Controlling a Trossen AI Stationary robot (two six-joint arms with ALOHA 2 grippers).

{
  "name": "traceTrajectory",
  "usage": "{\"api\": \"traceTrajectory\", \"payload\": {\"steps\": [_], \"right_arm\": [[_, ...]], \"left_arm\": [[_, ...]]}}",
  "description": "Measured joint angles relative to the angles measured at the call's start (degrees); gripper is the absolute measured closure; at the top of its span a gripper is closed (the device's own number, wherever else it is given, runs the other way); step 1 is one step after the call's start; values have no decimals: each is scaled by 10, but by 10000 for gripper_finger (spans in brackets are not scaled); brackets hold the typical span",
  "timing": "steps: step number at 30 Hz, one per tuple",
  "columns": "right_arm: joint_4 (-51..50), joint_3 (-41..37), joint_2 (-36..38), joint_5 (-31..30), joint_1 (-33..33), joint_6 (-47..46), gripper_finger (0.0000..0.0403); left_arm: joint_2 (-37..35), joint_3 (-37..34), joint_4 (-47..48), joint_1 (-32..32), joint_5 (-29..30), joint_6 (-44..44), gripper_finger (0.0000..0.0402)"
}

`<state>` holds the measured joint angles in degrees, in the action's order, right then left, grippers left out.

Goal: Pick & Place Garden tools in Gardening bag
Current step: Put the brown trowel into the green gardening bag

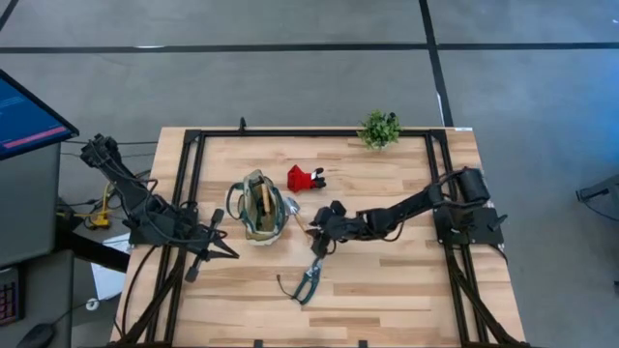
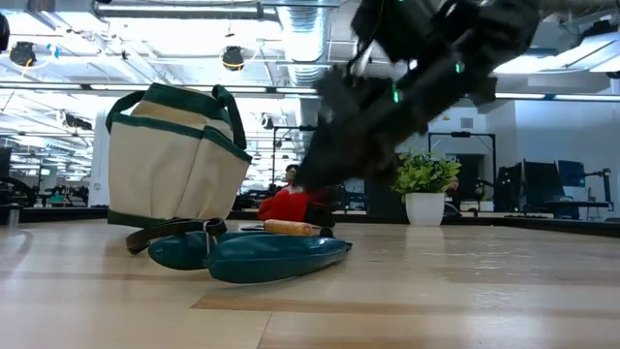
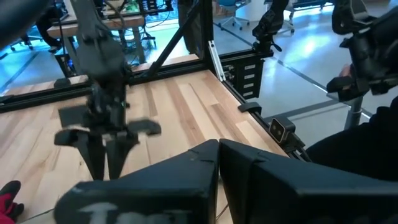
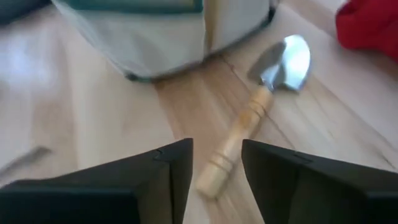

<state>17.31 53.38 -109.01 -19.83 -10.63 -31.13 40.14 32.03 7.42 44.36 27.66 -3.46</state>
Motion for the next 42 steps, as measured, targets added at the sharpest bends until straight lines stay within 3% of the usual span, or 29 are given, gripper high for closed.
{"api": "traceTrajectory", "payload": {"steps": [14, 23, 27, 35, 42], "right_arm": [[-18, 68, -100, 3, 18, 12, 274], [-41, 73, -102, 0, 18, 12, 325], [-97, 85, -99, 0, 18, 0, 348], [-272, 141, -99, -21, 16, -6, 337], [-362, 182, -101, -21, 6, 15, 348]], "left_arm": [[0, 0, -3, 0, 2, 0, 400], [0, 0, -4, 0, 2, 0, 400], [0, 0, -6, 0, 2, 0, 400], [0, 0, -9, 0, 2, 0, 400], [0, 0, -11, 0, 2, 0, 400]]}}
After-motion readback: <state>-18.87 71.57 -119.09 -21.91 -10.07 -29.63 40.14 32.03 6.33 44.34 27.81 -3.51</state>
